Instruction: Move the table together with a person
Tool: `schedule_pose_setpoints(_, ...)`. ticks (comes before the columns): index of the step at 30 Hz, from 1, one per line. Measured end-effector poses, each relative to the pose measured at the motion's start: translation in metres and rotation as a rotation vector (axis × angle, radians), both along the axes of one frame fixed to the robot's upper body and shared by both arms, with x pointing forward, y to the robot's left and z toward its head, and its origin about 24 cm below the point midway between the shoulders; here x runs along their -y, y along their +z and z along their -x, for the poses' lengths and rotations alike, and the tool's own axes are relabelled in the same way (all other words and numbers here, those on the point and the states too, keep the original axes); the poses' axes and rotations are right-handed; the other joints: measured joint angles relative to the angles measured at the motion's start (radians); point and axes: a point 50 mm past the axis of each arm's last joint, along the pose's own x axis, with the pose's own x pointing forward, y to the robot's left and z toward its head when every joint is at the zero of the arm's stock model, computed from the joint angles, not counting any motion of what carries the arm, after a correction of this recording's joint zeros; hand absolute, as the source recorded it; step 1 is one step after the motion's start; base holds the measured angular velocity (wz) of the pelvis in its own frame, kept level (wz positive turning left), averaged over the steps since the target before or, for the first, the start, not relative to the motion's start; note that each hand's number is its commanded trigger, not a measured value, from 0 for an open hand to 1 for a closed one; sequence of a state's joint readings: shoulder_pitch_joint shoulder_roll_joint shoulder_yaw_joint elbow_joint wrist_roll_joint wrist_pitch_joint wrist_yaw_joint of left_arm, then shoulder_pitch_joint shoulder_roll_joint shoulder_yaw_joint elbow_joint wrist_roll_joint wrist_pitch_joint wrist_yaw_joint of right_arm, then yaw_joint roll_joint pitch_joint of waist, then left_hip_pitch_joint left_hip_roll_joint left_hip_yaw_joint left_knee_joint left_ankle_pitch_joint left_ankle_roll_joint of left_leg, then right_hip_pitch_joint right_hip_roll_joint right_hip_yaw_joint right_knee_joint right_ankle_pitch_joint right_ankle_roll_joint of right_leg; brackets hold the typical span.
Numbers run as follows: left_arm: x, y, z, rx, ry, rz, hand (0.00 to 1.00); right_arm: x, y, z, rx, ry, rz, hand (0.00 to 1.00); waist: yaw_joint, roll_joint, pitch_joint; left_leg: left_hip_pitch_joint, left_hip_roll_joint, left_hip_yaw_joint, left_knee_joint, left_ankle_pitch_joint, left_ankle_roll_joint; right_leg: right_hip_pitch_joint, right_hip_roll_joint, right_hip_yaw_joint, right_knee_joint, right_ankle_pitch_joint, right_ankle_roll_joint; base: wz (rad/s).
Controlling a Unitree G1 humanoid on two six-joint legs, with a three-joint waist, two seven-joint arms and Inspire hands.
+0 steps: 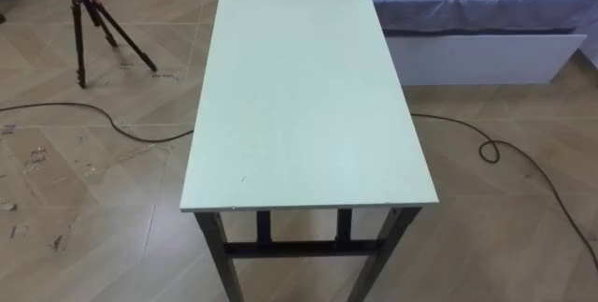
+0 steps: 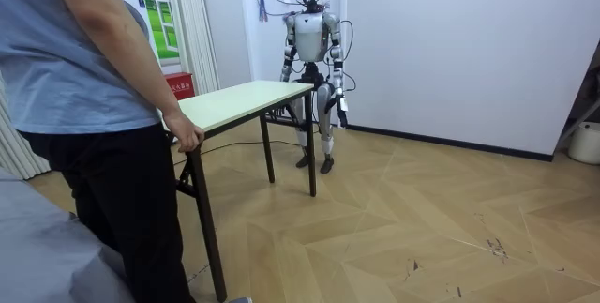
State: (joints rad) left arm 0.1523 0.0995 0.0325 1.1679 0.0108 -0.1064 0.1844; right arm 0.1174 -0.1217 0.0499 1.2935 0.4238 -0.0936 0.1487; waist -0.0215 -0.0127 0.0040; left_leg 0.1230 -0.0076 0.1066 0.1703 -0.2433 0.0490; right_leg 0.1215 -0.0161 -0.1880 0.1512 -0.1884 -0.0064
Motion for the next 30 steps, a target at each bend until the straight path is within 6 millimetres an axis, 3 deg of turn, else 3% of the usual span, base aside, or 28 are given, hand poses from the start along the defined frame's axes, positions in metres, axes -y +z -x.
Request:
schedule_pose_setpoints(8, 0.0, 0.0, 0.0, -0.001, 0.015, 0.007, 0.0, -0.001, 0.0, -0.004, -0.001, 0.005, -0.004, 0.0, 0.0, 0.001, 0.0003, -0.002, 0.0, -0.002, -0.003, 0.0, 0.0, -0.001, 0.002, -0.003, 0.001, 0.0, 0.0, 0.0)
schedule_pose_setpoints(18, 0.002, -0.003, 0.005, 0.013, 0.219, 0.148, 0.0, -0.002, 0.0, -0.006, 0.007, -0.003, -0.051, 0.0, 0.001, -0.002, -0.0023, -0.008, -0.001, -0.001, -0.004, 0.0, 0.0, -0.007, 0.002, -0.005, -0.001, 0.0, 0.0, 0.0)
schedule_pose_setpoints(19, 0.003, -0.003, 0.005, 0.02, 0.228, 0.168, 0.0, -0.003, 0.001, -0.008, 0.019, 0.002, -0.062, 0.0, 0.002, 0.003, 0.0001, -0.01, -0.001, -0.001, -0.003, 0.0, 0.0, -0.008, 0.001, -0.008, -0.001, 0.0, 0.0, 0.0)
schedule_pose_setpoints(20, 0.003, -0.002, 0.004, 0.029, 0.241, 0.183, 0.0, -0.003, 0.001, -0.01, 0.029, 0.003, -0.068, 0.0, 0.002, -0.002, -0.0026, -0.011, -0.001, -0.001, -0.002, 0.0, 0.0, -0.009, -0.001, -0.009, 0.0, 0.0, 0.0, 0.0)
schedule_pose_setpoints(23, 0.006, 0.001, -0.011, 0.11, 0.298, 0.276, 0.0, -0.004, 0.009, -0.036, 0.162, -0.011, -0.116, 0.0, -0.001, 0.008, -0.0008, -0.025, -0.001, -0.002, 0.003, 0.0, 0.0, -0.021, -0.003, -0.007, 0.0, 0.001, 0.001, 0.0)
schedule_pose_setpoints(26, 0.011, 0.004, -0.022, 0.18, 0.331, 0.367, 0.0, -0.007, 0.016, -0.052, 0.253, -0.009, -0.164, 0.0, 0.0, 0.019, -0.0079, -0.024, -0.001, -0.002, 0.005, 0.0, 0.0, -0.019, -0.003, -0.007, 0.002, 0.001, 0.001, 0.0)
schedule_pose_setpoints(30, 0.015, 0.016, -0.032, 0.308, 0.346, 0.494, 0.0, -0.014, 0.029, -0.06, 0.397, -0.04, -0.26, 0.0, -0.001, 0.027, -0.0058, -0.024, 0.001, -0.002, 0.007, 0.0, 0.0, -0.017, -0.002, -0.008, 0.002, 0.001, 0.001, 0.0)
